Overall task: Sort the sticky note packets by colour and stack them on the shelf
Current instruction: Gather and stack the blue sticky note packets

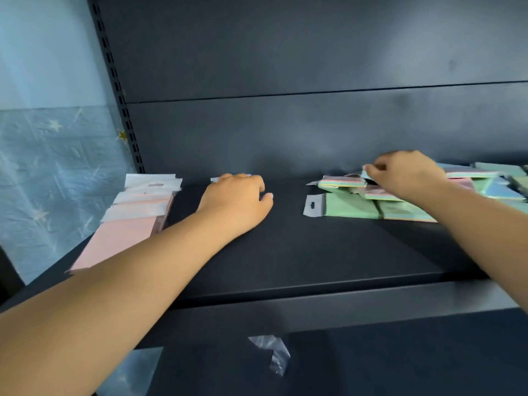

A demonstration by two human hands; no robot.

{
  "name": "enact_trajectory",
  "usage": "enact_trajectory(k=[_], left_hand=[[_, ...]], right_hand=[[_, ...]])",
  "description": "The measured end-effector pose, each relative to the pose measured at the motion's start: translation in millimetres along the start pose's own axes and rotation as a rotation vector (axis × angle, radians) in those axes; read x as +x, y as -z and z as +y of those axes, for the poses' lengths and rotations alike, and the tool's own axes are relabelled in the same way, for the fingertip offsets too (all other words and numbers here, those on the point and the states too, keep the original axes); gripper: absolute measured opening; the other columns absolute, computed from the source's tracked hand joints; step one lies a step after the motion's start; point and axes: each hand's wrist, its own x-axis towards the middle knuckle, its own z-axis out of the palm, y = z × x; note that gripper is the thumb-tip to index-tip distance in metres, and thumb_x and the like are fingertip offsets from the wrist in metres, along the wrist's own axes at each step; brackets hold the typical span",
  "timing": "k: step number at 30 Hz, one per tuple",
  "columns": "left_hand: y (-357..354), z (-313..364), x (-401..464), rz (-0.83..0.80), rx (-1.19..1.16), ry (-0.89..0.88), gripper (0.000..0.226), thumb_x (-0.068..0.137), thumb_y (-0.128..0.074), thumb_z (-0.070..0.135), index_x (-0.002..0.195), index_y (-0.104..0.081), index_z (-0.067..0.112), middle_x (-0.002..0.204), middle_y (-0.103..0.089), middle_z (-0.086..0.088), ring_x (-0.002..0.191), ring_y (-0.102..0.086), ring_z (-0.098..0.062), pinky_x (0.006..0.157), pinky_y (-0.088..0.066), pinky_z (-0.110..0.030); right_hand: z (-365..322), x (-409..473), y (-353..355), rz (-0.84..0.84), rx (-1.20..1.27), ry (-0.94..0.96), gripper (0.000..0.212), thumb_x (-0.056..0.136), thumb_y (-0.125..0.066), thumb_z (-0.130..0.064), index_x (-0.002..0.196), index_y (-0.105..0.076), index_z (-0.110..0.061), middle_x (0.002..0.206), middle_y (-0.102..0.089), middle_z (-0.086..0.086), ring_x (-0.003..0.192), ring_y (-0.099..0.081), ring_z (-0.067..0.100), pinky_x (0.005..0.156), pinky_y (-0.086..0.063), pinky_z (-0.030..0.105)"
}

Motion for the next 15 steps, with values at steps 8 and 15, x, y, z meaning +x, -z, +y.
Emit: enact_trajectory(k=[8, 15], left_hand=[[-8.6, 117.0, 28.7, -0.082, -0.192, 0.05, 0.04, 0.096, -0.036, 0.042, 0.077, -0.06, 0.015, 0.083, -0.062, -0.005, 0.085, -0.052, -0.025, 0.064, -0.035, -0.028], [-51.4, 175.5, 41.8, -0.44, -0.156, 0.05, 0.063, 0.089, -0.023, 0.065, 0.146, -0.005, 0.044, 0.158, 0.001, 0.009, 0.146, 0.001, -0.016, 0.118, -0.004, -0.042]], right_hand=[[118.3, 26.0, 29.3, -0.191, 0.164, -0.043, 0.047, 0.093, -0.043, -0.046, 0.09, -0.069, -0.007, 0.098, -0.061, 0.011, 0.092, -0.053, 0.028, 0.078, -0.037, 0.029], [168.5, 22.0, -10.7, -0.534, 0.169, 0.367, 0.052, 0.092, -0.031, -0.056, 0.138, -0.039, -0.034, 0.145, -0.038, -0.007, 0.139, -0.027, 0.017, 0.114, -0.02, 0.033]])
